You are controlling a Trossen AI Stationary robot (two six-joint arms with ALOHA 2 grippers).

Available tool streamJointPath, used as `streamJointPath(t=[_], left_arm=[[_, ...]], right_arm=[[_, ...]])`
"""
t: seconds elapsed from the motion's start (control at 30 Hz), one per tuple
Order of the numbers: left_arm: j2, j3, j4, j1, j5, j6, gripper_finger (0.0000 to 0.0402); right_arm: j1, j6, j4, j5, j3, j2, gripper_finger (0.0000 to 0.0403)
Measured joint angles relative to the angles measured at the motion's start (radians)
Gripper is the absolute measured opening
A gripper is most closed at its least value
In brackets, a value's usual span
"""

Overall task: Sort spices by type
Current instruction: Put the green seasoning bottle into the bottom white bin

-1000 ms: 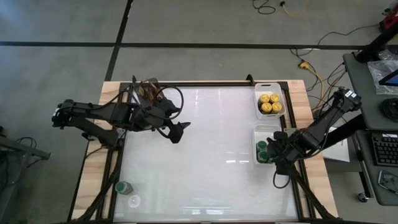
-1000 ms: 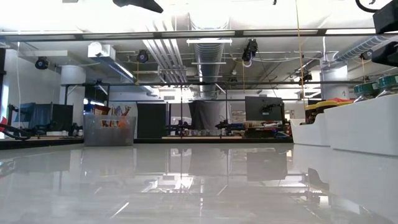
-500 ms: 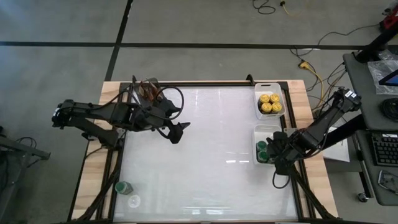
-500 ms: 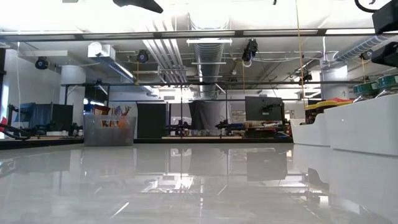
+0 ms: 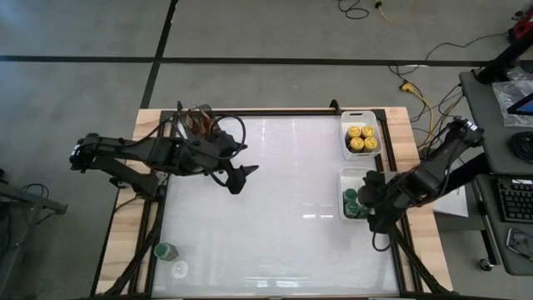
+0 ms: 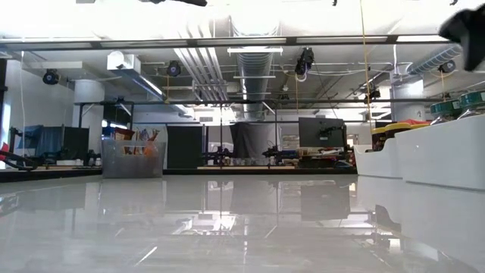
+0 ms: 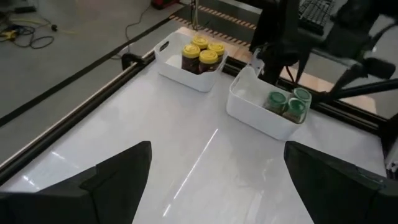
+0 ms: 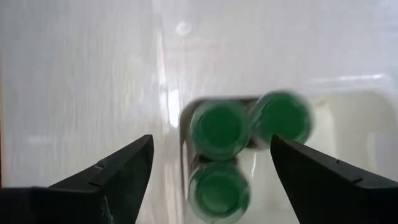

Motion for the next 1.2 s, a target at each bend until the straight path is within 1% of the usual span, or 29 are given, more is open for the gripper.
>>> streamJointPath(t=[0.07, 0.17, 0.2, 0.23, 0.3, 0.37, 0.47, 0.53, 0.6, 0.7, 0.83, 0.93, 1.07, 1.2], left_arm=[[0.001, 0.015, -0.012, 0.0, 0.012, -0.001, 0.0351], [0.002, 0.072, -0.053, -0.007, 0.035, -0.006, 0.0351], [0.001, 0.098, -0.087, -0.01, 0.066, -0.019, 0.0351], [0.001, 0.126, -0.134, -0.012, 0.12, -0.049, 0.0351], [0.002, 0.178, -0.258, -0.015, 0.251, -0.147, 0.0351], [0.004, 0.212, -0.387, -0.038, 0.333, -0.265, 0.0351], [0.012, 0.224, -0.567, -0.098, 0.375, -0.423, 0.0351], [0.021, 0.216, -0.652, -0.14, 0.412, -0.524, 0.0351], [0.04, 0.21, -0.718, -0.183, 0.422, -0.594, 0.0351], [0.084, 0.209, -0.762, -0.243, 0.442, -0.677, 0.0351], [0.152, 0.209, -0.824, -0.29, 0.555, -0.769, 0.0351], [0.21, 0.208, -0.897, -0.329, 0.629, -0.781, 0.0351], [0.253, 0.167, -0.916, -0.383, 0.755, -0.774, 0.0349], [0.257, 0.078, -0.917, -0.44, 0.812, -0.78, 0.0337]], right_arm=[[0.0, 0.0, -0.009, 0.05, 0.033, 0.0, 0.0314], [0.0, -0.001, -0.016, 0.133, 0.08, 0.0, 0.031], [0.0, -0.001, -0.016, 0.164, 0.094, 0.0, 0.0308], [0.0, -0.002, -0.016, 0.197, 0.107, 0.0, 0.0307], [0.0, -0.002, -0.016, 0.267, 0.126, 0.0, 0.0305], [0.0, -0.004, -0.016, 0.339, 0.137, 0.0, 0.0305], [0.0, -0.037, -0.016, 0.426, 0.141, 0.0, 0.0309], [0.0, -0.071, -0.016, 0.461, 0.141, 0.0, 0.0313], [-0.005, -0.081, -0.016, 0.483, 0.139, 0.0, 0.0317], [-0.027, -0.08, -0.008, 0.484, 0.138, 0.0, 0.0323], [-0.062, -0.103, 0.071, 0.484, 0.138, 0.001, 0.0326], [-0.081, -0.209, 0.172, 0.484, 0.138, 0.017, 0.0323], [-0.092, -0.335, 0.29, 0.48, 0.138, 0.055, 0.0318], [-0.103, -0.367, 0.338, 0.44, 0.144, 0.105, 0.0322]])
